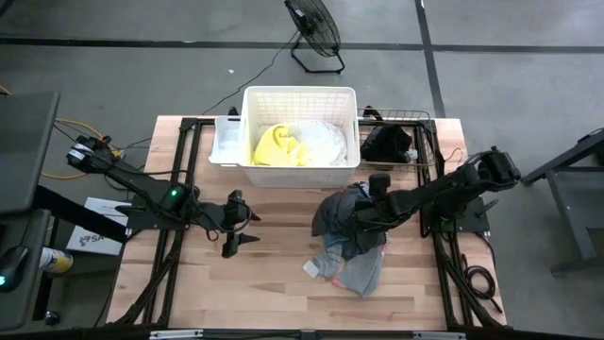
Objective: Pick & Place Cloths
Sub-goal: Put the gray shorts into the wire basket
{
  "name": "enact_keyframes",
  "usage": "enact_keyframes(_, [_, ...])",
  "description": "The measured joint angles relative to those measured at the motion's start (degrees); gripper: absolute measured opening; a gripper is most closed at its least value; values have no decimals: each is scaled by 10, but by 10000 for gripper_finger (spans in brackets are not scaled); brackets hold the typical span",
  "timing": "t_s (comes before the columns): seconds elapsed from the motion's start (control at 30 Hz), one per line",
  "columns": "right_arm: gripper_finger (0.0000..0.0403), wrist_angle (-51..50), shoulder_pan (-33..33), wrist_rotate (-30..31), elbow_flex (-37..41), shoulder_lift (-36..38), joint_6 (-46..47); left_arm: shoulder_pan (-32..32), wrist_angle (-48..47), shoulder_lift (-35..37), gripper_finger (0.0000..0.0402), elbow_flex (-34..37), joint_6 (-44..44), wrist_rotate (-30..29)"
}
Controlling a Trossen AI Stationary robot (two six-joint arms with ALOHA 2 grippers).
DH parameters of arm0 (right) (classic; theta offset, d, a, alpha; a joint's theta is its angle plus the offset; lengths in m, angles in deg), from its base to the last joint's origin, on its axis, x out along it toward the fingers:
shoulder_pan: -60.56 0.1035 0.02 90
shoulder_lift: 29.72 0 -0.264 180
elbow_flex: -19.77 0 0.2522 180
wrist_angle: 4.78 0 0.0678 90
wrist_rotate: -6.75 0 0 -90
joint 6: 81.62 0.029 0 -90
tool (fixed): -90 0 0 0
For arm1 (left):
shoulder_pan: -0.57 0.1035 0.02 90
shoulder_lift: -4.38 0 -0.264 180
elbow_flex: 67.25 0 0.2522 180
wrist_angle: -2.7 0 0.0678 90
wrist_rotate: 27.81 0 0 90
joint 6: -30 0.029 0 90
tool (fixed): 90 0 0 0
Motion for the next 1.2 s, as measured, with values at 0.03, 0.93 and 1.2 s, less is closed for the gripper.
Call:
enact_keyframes(0.03, [157, 0, -1, 0, 0, 0, 4, 0, 0, 0, 280, 0, 0, 0])
enact_keyframes(0.93, [5, -1, 59, -16, -27, 70, 205, 0, 0, 0, 280, 0, -5, -1])
enact_keyframes(1.2, [5, 10, 106, 15, -59, 145, 245, 0, 0, 0, 280, 0, -9, -2])
